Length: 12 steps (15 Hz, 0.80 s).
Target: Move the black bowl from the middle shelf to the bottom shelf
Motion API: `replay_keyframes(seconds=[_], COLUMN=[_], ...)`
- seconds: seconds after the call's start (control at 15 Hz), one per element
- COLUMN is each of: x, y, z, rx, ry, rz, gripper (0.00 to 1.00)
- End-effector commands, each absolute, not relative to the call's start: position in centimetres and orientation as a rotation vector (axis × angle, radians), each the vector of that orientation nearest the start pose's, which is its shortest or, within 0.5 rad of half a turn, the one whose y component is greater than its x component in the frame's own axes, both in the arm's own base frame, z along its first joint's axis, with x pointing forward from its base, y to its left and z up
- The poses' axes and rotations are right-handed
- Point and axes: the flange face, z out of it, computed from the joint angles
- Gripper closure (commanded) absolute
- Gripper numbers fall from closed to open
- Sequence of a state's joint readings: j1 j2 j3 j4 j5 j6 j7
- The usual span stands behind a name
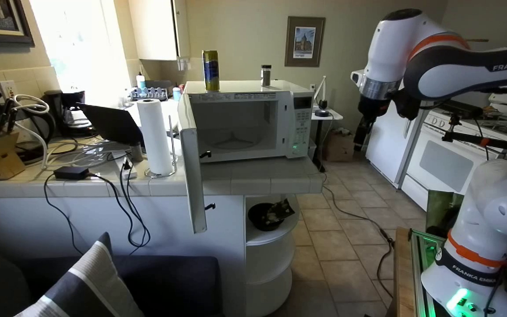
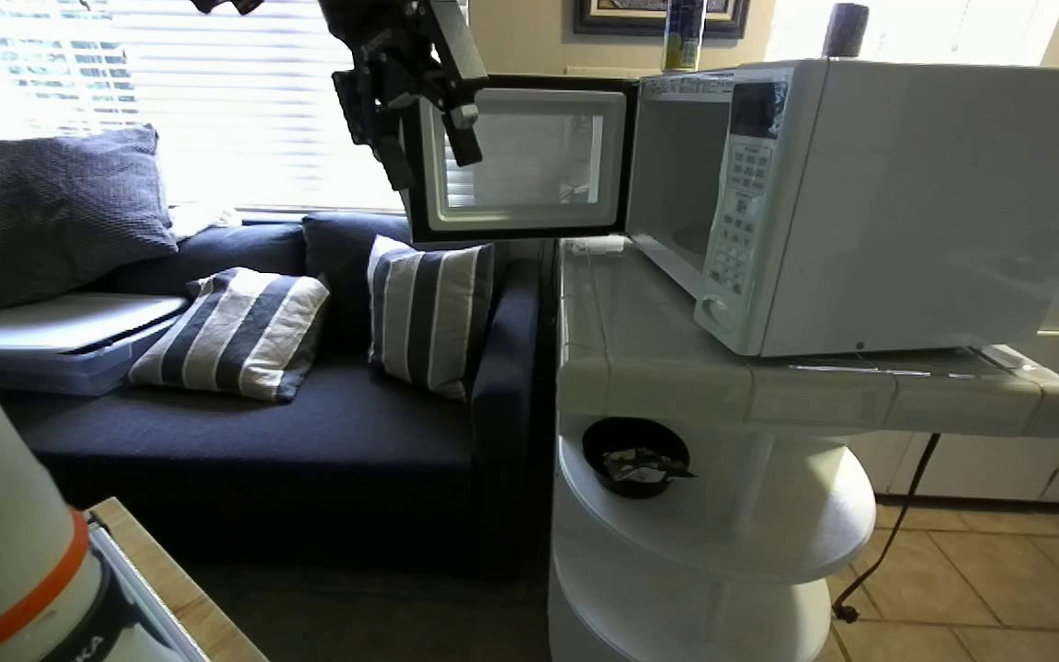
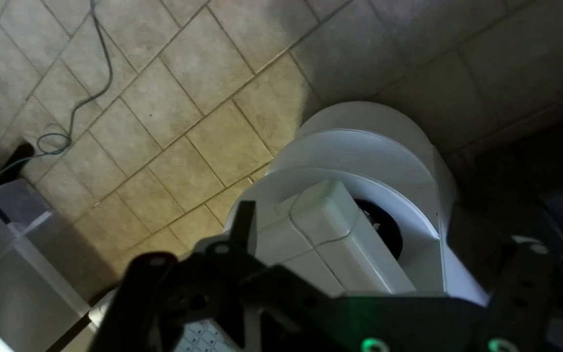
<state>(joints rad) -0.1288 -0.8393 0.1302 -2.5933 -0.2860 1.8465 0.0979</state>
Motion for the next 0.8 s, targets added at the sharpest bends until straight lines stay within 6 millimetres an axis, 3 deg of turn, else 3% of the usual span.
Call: replay_keyframes(seconds=[0.0,0.33,0.6,0.73], x=[36.7,42.1,45.8,47.6], y=[2.4,6.5,7.3,7.3], z=[48.0,41.0,35.0,32.0], rx=[-3.656,-3.816,-3.886,-3.944], ry=[0.018,-0.165,-0.364,-0.412], rz=[0.019,0.189,0.259,0.197], gripper=[0.0,0.0,0.0,0.0])
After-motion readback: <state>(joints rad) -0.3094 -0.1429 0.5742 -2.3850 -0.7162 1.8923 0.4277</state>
